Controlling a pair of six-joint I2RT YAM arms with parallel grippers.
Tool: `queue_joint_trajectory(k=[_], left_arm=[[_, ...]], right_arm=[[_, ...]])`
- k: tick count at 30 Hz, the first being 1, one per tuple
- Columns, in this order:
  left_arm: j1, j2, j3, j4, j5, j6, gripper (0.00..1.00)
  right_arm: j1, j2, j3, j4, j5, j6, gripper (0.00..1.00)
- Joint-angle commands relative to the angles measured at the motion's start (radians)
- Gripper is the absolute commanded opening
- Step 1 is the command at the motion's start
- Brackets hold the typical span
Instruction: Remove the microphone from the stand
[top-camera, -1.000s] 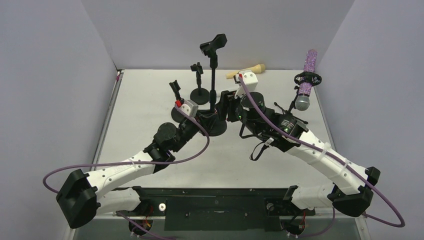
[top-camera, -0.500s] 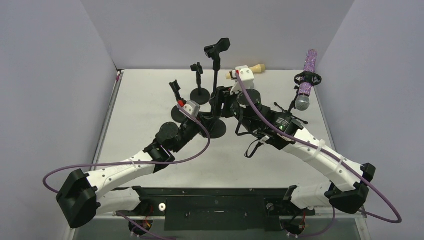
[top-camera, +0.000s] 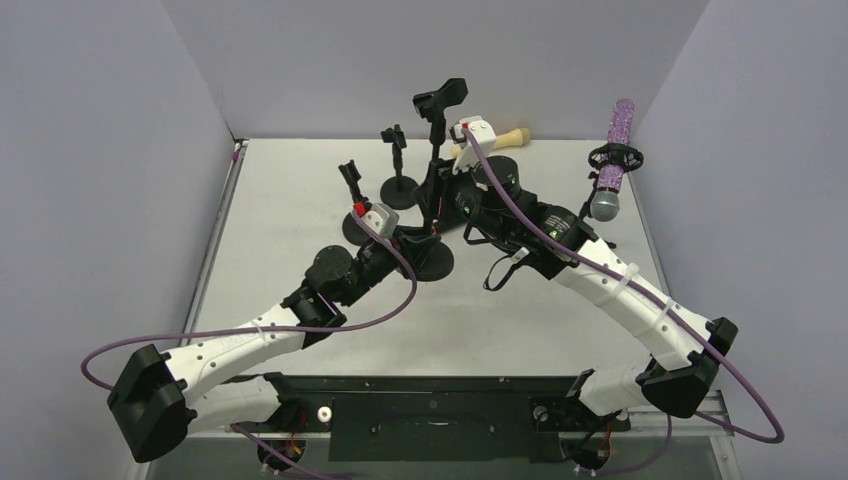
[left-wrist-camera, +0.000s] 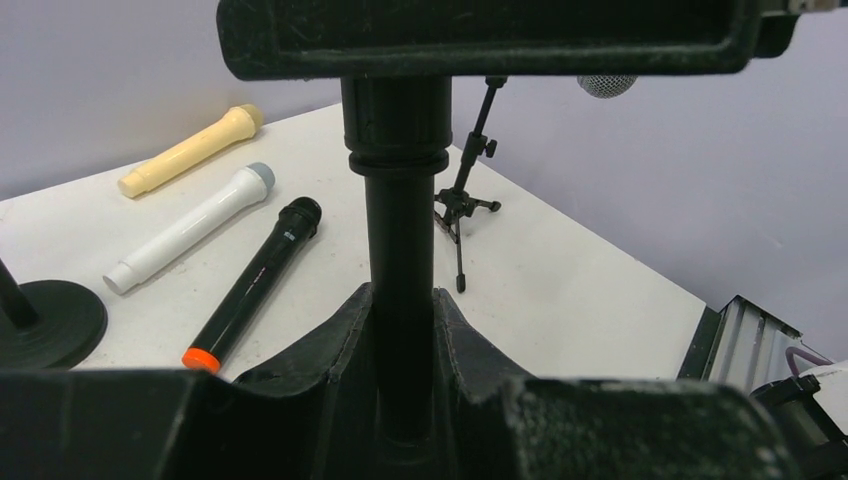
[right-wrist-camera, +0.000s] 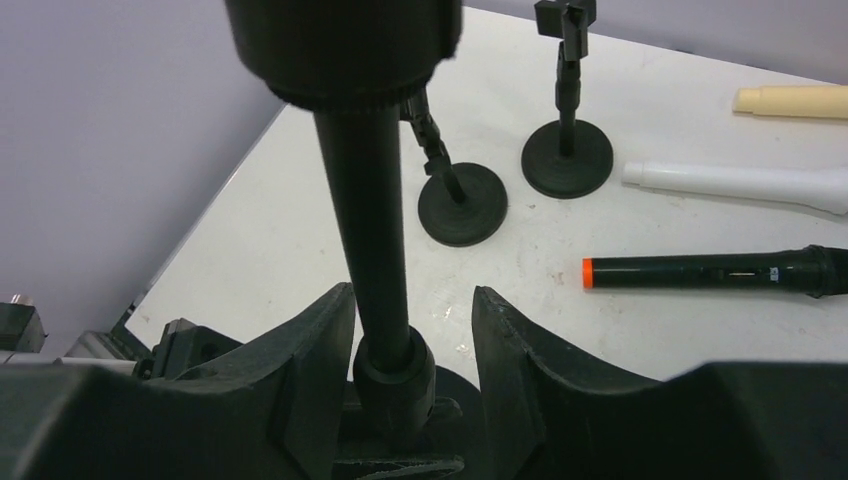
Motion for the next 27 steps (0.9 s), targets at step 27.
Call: queue_joint_trajectory(k=[27], left_arm=[[0.100,-0.171,0.023,0.254,0.348,-0.257,0.00]], right_arm=[[-0.234,-0.100,-0.093,0.163,-0.681,-0.151,0.49]])
